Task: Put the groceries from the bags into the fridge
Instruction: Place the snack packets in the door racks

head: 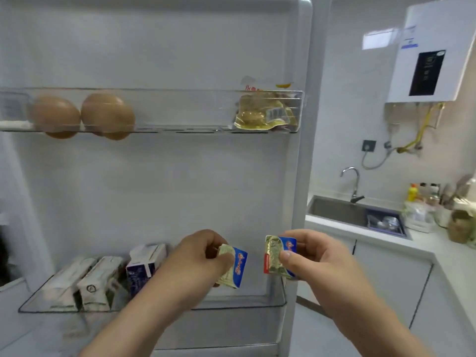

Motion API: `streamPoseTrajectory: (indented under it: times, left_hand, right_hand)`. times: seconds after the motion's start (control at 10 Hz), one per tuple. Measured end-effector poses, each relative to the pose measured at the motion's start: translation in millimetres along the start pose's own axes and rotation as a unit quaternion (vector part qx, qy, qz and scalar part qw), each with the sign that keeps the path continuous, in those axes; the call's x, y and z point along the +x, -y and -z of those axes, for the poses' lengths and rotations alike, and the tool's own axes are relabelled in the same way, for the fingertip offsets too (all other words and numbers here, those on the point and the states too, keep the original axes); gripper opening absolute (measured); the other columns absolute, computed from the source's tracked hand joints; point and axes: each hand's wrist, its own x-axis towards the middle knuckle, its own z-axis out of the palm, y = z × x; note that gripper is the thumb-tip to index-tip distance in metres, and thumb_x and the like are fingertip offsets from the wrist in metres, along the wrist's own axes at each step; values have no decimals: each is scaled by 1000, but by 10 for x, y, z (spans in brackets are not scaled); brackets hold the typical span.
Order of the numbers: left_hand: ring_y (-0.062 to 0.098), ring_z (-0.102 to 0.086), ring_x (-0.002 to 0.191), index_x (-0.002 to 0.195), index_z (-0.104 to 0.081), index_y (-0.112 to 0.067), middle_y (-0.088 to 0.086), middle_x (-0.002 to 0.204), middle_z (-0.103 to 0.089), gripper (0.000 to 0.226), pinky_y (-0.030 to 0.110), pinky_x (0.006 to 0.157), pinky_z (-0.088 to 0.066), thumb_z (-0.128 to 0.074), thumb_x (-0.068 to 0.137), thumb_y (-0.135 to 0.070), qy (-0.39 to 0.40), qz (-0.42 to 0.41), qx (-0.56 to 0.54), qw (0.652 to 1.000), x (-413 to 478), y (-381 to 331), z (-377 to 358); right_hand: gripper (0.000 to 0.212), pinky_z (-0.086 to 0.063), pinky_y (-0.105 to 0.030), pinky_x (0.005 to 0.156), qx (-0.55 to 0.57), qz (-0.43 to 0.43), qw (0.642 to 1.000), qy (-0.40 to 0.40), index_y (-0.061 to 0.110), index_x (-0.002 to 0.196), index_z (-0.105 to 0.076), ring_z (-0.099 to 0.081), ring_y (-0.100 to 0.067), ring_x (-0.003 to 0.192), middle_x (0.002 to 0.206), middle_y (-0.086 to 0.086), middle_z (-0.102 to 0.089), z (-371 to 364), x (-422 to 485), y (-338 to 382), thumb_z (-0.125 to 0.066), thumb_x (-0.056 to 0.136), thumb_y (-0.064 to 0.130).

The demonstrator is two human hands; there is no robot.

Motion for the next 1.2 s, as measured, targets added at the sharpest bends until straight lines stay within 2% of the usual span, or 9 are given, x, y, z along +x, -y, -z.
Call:
streamPoseTrajectory:
  times: [0.2, 0.3, 0.6, 0.7, 0.8, 0.9, 1.0, 1.1, 1.2]
  left_hand:
    - [15, -70, 62, 86, -65, -12, 4, 75, -72, 13, 39, 75, -60, -57, 87, -22, 157, 61, 40, 985, 284, 138, -222]
    - [25, -68, 63, 79, -67, -2, 16, 73, -70, 18, 48, 76, -59, -56, 86, -14, 214, 97, 9, 972, 382, 238, -317]
    - [28, -69, 63, 71, -65, -3, 11, 62, -67, 19, 44, 78, -60, -53, 85, -8, 278, 125, 79, 949, 516, 302, -454]
    - [8, -65, 46, 73, -56, -14, -6, 42, -60, 17, 23, 55, -57, -53, 89, -11, 258, 119, 137, 949, 574, 296, -545]
    - [0, -53, 32, 73, -49, -17, -18, 32, -50, 19, 11, 44, -47, -55, 91, -15, 234, 122, 179, 948, 625, 286, -602]
    - [12, -65, 59, 83, -63, -9, 2, 67, -72, 12, 22, 71, -56, -57, 89, -17, 283, 118, 223, 925, 648, 301, -636]
    - [21, -61, 68, 85, -66, -8, 9, 81, -67, 16, 25, 68, -53, -56, 88, -19, 304, 107, 256, 911, 664, 287, -646]
    - [16, -58, 55, 75, -65, -9, 8, 82, -71, 19, 16, 54, -46, -58, 87, -20, 308, 117, 271, 904, 721, 359, -664]
    - [6, -57, 44, 61, -58, -14, 8, 77, -69, 27, 12, 47, -48, -57, 88, -8, 315, 163, 195, 914, 721, 418, -653]
  right_hand:
    - [19, -53, -22, 67, -48, -60, 996, -52, 23, 94, -72, -72, -11, 79, 81, 4, -76, -38, -42, -181, -68, 87, 6]
    - [18, -58, -31, 74, -51, -86, 993, -58, 23, 95, -73, -73, -14, 81, 82, 2, -76, -115, -79, -261, -68, 87, 7]
    - [17, -55, -29, 70, -15, -95, 993, -72, 17, 92, -73, -71, -17, 79, 82, -3, -76, -202, -108, -381, -67, 87, 2]
    - [18, -58, -33, 75, 2, -90, 993, -76, 19, 91, -73, -71, -20, 80, 81, -4, -76, -196, -122, -403, -66, 88, 3]
    - [18, -59, -38, 79, 15, -87, 993, -75, 18, 93, -73, -72, -23, 84, 83, -5, -76, -183, -105, -418, -66, 88, 3]
    - [19, -58, -38, 81, 34, -90, 993, -70, 16, 93, -73, -72, -25, 85, 84, -6, -76, -199, -72, -426, -65, 89, 0]
    - [19, -55, -29, 73, 41, -94, 993, -58, 14, 95, -73, -71, -21, 82, 85, -6, -76, -217, -26, -413, -64, 89, -1]
    - [17, -51, -17, 60, 46, -108, 992, -44, 11, 96, -73, -71, -14, 73, 83, -7, -76, -232, 35, -399, -65, 88, -1]
    - [14, -46, -13, 51, 38, -125, 991, -31, 8, 93, -73, -68, -8, 62, 77, -7, -76, -239, 87, -376, -64, 88, -2]
